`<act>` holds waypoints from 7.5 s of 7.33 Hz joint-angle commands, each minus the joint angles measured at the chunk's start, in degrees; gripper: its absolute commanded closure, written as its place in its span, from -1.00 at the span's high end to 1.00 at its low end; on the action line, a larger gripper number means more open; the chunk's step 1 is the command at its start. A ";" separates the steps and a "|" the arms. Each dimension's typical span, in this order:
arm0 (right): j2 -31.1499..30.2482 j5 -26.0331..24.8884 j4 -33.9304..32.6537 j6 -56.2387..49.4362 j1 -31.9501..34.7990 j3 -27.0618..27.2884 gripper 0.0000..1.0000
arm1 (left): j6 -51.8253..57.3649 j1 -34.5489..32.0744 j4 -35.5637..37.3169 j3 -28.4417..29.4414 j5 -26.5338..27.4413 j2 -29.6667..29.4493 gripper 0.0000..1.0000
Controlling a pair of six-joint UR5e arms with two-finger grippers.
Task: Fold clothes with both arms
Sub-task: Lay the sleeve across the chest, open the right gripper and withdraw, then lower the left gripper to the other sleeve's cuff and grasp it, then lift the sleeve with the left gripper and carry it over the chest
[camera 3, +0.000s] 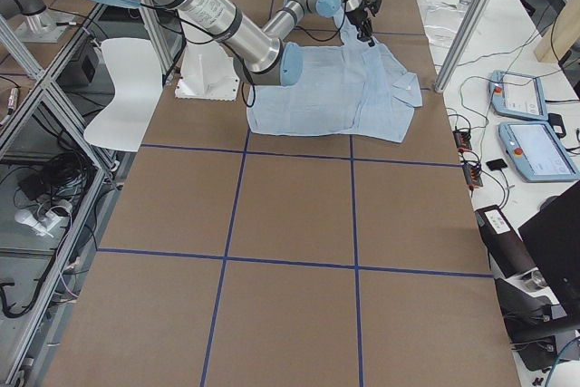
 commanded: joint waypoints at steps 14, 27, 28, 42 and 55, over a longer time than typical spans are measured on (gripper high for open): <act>-38.62 46.92 -5.12 -51.17 34.93 40.37 1.00 | -51.35 30.96 -33.25 13.88 23.57 -1.94 1.00; -42.62 47.12 -5.11 -50.78 35.83 44.44 1.00 | -55.46 36.12 -37.91 23.47 25.31 -0.62 0.03; -42.62 47.12 -5.11 -50.78 35.83 44.44 1.00 | -55.46 36.21 -37.91 23.47 25.23 -0.62 0.01; -42.71 47.12 -5.11 -49.82 35.75 44.88 1.00 | -52.72 34.02 -38.80 8.37 20.13 -2.80 -1.00; -44.12 47.12 -5.11 -47.79 35.05 46.64 1.00 | -81.04 58.78 -5.21 31.24 39.88 -60.81 -1.00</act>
